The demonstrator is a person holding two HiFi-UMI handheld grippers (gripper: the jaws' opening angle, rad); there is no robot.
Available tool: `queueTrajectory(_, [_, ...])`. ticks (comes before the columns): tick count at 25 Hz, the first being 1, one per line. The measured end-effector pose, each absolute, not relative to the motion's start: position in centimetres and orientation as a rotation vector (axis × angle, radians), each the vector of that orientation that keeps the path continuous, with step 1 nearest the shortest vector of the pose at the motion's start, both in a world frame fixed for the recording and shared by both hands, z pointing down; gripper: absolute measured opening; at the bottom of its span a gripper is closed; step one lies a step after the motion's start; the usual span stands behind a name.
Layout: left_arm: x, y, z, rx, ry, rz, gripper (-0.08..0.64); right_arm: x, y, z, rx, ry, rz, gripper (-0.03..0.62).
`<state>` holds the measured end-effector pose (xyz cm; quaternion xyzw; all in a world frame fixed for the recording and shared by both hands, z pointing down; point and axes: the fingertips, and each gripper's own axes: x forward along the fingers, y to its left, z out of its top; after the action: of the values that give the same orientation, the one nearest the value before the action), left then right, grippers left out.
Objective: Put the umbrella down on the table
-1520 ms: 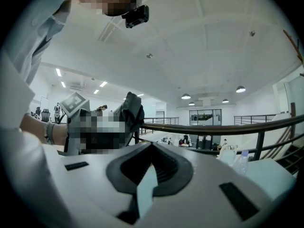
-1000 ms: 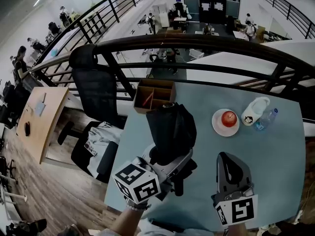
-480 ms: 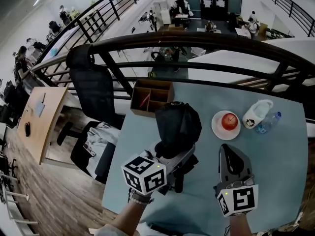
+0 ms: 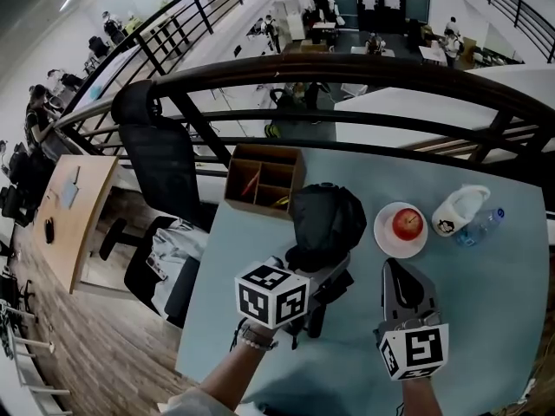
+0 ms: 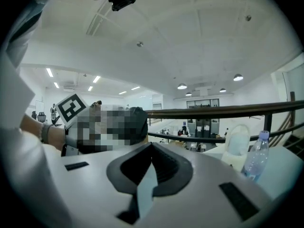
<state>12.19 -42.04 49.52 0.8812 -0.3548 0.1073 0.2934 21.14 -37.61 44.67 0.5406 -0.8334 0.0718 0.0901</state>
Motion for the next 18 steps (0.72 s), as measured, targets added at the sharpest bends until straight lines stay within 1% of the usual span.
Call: queueTrajectory(18, [13.5,-48.5,59.0,2.176,-0.955,0.529,0.288,21.7,-40.1,49.1,1.598,-2.438,0.306,-0.002])
